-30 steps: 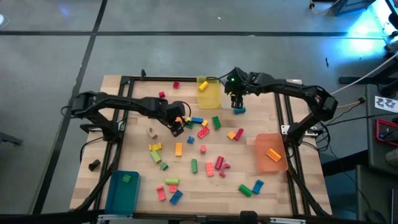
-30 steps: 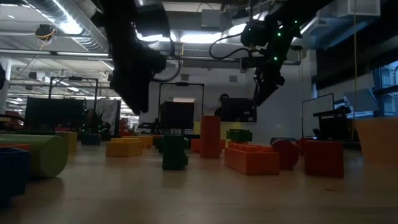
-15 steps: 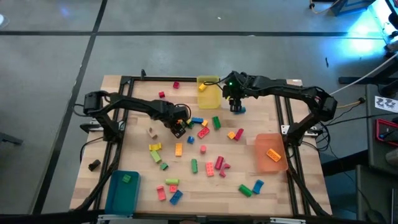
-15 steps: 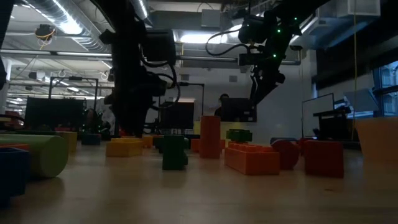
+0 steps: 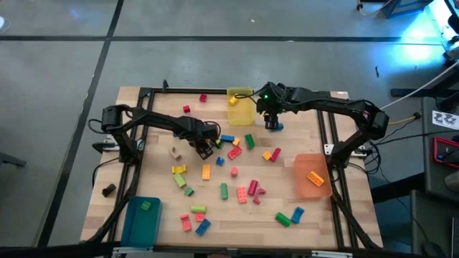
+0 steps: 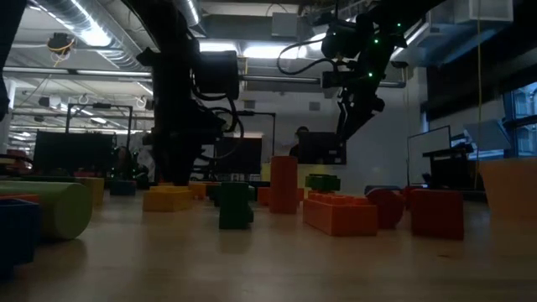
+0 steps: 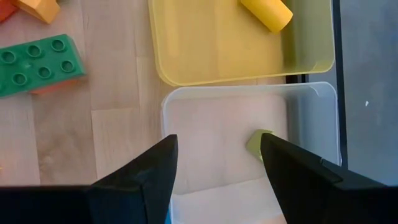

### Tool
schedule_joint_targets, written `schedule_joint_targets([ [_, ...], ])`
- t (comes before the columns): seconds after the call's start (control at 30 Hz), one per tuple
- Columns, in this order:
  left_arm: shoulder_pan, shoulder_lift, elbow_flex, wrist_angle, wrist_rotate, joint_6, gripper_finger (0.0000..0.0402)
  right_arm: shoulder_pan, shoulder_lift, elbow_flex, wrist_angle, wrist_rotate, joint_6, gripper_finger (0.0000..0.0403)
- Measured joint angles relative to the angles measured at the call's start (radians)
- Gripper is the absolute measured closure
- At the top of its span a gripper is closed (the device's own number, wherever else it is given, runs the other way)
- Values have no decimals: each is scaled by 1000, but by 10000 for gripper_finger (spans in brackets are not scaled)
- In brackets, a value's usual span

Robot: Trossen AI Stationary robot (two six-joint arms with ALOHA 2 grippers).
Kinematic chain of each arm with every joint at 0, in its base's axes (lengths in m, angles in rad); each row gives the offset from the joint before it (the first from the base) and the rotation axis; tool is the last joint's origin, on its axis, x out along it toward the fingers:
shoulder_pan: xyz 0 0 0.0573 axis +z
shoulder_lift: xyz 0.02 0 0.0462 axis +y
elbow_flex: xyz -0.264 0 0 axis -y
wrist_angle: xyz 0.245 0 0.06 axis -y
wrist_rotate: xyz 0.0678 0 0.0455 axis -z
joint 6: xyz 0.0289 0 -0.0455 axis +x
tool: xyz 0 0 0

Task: Sort blocks by size
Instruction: Put the yellow square game piece into the blue bin

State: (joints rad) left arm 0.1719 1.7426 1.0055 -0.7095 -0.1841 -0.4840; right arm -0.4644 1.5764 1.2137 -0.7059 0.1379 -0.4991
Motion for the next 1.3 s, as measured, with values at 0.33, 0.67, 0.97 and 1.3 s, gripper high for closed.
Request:
schedule_joint_targets([
  [0.33, 1, -117, -2, -29, 63, 77, 338, 1, 0, 0, -1, -1, 0, 171],
  [0.67, -80, -362, 68, -414, 473, 4, 334, 1, 0, 0, -2, -184, 44, 171],
  [0.97, -386, -486, 68, -501, 672, -504, 329, 1, -1, 0, -23, -192, 81, 171],
  [1.3, -687, -482, 68, -490, 672, -904, 316, 1, -1, 0, -93, -192, 87, 171],
])
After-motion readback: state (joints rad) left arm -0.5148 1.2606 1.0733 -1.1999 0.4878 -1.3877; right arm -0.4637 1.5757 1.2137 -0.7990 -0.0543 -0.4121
